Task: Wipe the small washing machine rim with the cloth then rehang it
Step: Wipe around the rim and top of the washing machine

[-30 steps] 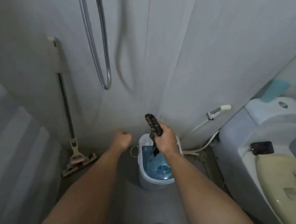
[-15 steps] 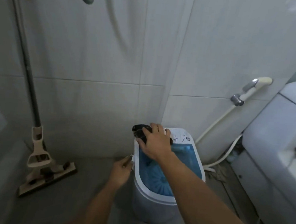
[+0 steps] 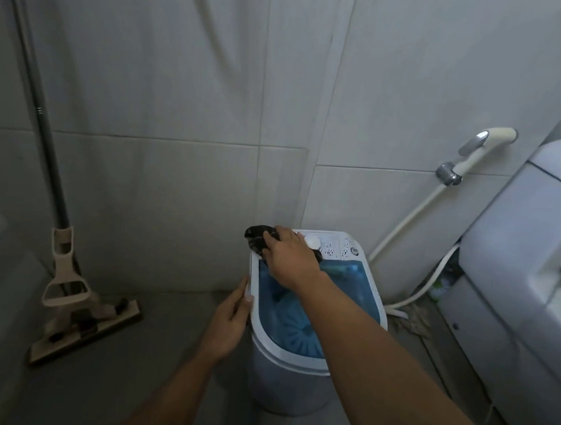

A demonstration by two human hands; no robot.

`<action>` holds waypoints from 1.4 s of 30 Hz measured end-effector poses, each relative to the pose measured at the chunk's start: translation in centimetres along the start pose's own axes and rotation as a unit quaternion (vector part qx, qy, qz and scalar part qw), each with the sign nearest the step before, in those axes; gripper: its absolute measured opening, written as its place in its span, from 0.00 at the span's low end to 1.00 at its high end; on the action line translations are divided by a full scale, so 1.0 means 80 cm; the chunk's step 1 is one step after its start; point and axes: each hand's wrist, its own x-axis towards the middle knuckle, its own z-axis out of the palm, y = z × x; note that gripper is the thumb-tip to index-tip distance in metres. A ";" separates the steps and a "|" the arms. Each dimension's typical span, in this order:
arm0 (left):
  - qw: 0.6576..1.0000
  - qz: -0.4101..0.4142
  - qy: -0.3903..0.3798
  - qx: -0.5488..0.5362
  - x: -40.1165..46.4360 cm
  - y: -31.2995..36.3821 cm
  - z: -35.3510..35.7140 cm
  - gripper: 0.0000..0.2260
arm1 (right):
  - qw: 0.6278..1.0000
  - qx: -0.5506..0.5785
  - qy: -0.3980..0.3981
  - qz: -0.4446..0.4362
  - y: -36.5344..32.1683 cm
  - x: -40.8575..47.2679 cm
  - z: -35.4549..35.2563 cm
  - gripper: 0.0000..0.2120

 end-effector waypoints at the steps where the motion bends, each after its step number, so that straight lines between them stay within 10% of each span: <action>1: 0.999 0.018 -0.016 0.022 -0.001 0.001 -0.001 0.17 | 1.000 0.001 -0.002 -0.002 0.001 0.000 -0.001 0.24; 10: 0.958 0.119 -0.113 0.236 0.008 -0.004 -0.023 0.58 | 1.000 -0.011 0.024 -0.002 -0.002 -0.004 0.011 0.24; 42: 0.922 0.125 -0.140 0.339 0.014 0.025 -0.038 0.64 | 0.999 -0.020 0.026 0.023 -0.006 0.000 0.026 0.25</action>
